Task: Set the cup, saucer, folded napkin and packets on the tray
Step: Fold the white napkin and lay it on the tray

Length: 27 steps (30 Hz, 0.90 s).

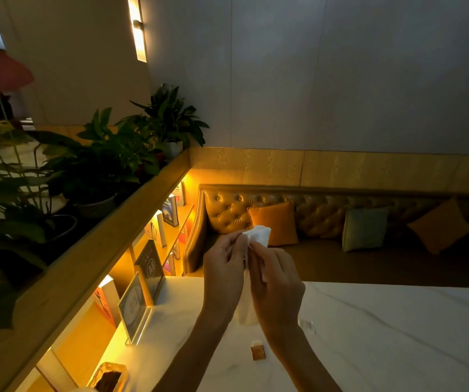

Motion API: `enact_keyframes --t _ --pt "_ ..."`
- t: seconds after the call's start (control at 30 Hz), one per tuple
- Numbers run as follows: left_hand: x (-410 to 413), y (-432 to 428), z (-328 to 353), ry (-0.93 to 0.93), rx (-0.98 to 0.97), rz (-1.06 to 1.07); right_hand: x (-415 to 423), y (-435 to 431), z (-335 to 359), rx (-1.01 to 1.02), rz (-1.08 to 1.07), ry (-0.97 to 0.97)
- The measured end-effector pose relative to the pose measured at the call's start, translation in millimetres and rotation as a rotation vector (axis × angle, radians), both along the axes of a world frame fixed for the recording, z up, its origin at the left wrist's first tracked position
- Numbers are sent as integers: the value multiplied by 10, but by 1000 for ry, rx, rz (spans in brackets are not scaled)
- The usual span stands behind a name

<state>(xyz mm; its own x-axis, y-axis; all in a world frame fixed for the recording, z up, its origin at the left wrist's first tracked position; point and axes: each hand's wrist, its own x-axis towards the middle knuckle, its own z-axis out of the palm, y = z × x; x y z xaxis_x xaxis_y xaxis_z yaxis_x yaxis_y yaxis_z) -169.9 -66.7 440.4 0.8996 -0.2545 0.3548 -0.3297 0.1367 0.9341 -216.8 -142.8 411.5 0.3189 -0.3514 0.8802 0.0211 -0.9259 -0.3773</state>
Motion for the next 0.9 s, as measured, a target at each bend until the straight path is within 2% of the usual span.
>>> enact_keyframes --t 0.07,0.23,0.4,0.43,0.53,0.6,0.67,0.9 --pt "-25 26 19 -27 16 -45 -34 28 26 21 52 6" --pt "105 203 110 -38 69 -101 -175 -96 106 135 361 118" --pt "181 344 256 -109 135 -144 -163 -435 218 167 276 156" --pt "186 349 276 -124 138 -144 -154 -508 257 230 331 229" --pt "208 385 293 -153 146 -120 -165 -623 358 593 716 434" --pt "214 410 272 -189 163 -100 -199 -654 395 729 823 435" --pt "216 432 259 -227 176 -90 -254 -633 476 713 817 374" --pt "93 466 405 -307 55 -64 -526 -490 992 351 734 101"
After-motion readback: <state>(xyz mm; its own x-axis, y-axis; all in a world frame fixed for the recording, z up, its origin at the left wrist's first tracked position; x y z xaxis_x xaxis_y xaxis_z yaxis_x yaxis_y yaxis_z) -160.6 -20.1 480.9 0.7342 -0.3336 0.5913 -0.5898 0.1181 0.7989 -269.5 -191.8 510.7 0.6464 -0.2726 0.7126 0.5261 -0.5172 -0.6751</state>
